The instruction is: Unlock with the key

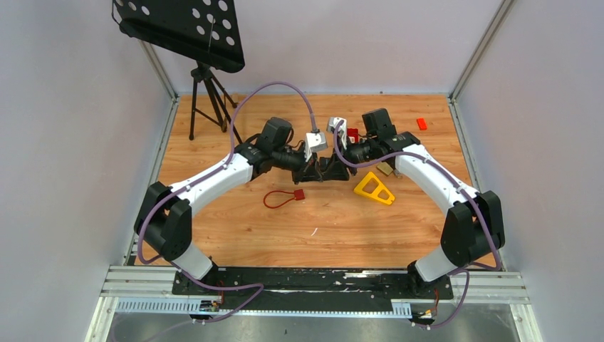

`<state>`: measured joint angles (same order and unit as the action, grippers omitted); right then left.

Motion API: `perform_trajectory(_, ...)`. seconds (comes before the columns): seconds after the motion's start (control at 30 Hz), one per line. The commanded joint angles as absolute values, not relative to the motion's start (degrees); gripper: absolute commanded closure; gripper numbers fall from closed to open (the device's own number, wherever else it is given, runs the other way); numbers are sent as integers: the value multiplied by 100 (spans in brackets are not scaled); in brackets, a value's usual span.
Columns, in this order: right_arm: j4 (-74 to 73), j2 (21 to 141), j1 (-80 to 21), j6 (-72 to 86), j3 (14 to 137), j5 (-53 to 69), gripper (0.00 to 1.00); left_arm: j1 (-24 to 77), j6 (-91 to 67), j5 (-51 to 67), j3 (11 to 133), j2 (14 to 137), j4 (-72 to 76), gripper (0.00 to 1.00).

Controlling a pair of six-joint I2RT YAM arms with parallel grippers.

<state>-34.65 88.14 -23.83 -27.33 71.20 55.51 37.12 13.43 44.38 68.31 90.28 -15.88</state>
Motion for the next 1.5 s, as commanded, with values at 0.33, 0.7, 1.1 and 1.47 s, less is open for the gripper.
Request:
perform_trajectory(0.33,-3189,8534,-2363,-2905,7076,5877,64,3758,1654,5186,6952,9158,-1880,95)
perform_trajectory(0.7,-3739,8730,-2405,-3347,7250,6166,57,3753,1635,5001,6952,9132,-1854,97)
perform_trajectory(1.1,-3356,8943,-2379,-2751,7236,5372,100,3753,1851,4862,6942,9123,-2047,71)
perform_trajectory(1.47,-3282,10503,-2065,-1430,7054,5228,98,3754,2856,2424,6204,8604,-1499,32)
